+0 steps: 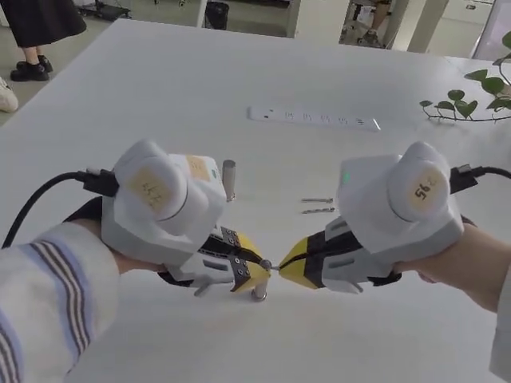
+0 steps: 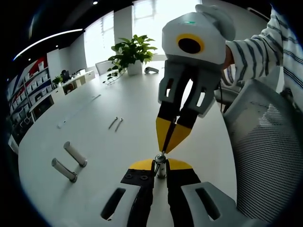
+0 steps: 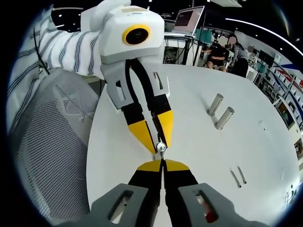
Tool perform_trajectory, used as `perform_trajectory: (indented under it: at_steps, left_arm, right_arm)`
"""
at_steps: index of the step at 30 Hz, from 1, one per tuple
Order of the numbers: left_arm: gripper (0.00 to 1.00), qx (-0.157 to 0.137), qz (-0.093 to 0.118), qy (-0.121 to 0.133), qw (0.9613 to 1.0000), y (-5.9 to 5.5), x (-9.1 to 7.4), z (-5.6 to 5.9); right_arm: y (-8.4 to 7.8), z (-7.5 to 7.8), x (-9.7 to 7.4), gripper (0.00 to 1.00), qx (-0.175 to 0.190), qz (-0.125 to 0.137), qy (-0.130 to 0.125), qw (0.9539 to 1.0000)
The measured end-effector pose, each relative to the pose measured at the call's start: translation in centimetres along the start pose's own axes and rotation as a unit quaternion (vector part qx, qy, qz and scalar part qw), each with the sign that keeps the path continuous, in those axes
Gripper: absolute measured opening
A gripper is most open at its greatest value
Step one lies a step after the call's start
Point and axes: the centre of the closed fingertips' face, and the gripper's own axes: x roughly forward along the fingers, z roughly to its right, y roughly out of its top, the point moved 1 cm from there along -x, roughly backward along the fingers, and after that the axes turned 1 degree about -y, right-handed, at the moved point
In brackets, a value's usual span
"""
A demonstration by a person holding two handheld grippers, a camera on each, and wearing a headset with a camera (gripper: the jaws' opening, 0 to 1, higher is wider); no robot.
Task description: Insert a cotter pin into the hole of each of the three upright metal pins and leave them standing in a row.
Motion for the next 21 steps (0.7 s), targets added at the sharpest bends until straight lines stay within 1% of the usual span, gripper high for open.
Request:
perform_trajectory:
  at_steps: [6,8,10,12,14,16,18,19,21]
  left_arm:
    - [0.06,-0.003,0.000,0.001,1.0000,0.0,0.0,0.0]
    - [0.06,0.002,0.001,0.004,1.0000,0.0,0.0,0.1]
    - [0.06,0.002,0.004,0.006,1.0000,0.0,-0.1,0.1]
    - [0.08,-0.002,0.014,0.005,0.9999,0.1,-0.4,0.1]
    - [0.13,-0.008,0.018,0.009,0.9998,0.1,-0.8,0.1]
    - [0.24,-0.002,0.023,0.014,0.9996,0.1,-1.2,0.1]
    - [0.35,-0.007,0.029,0.016,0.9994,0.1,-1.7,0.0]
    - [0.39,-0.010,0.033,0.016,0.9993,0.1,-1.9,0.1]
    - [0.42,-0.019,0.045,0.016,0.9987,0.0,-2.5,0.1]
  right_arm:
    - [0.1,0.0,0.2,0.00,-0.002,-0.004,0.000,1.0000]
    - [0.0,0.0,0.2,0.00,0.000,-0.003,-0.001,1.0000]
    - [0.1,-0.1,0.1,0.00,0.000,-0.001,0.000,1.0000]
    - [0.1,-0.1,0.0,0.03,0.001,0.000,-0.001,1.0000]
    - [0.1,0.0,0.0,0.05,0.003,0.000,-0.003,1.0000]
    - [0.1,-0.1,0.0,0.07,0.012,0.005,-0.002,0.9999]
    - [0.2,-0.2,0.1,0.09,0.017,0.009,0.000,0.9998]
    - [0.2,-0.2,0.2,0.10,0.019,0.011,0.000,0.9998]
    - [0.3,-0.2,0.4,0.11,0.025,0.015,0.001,0.9996]
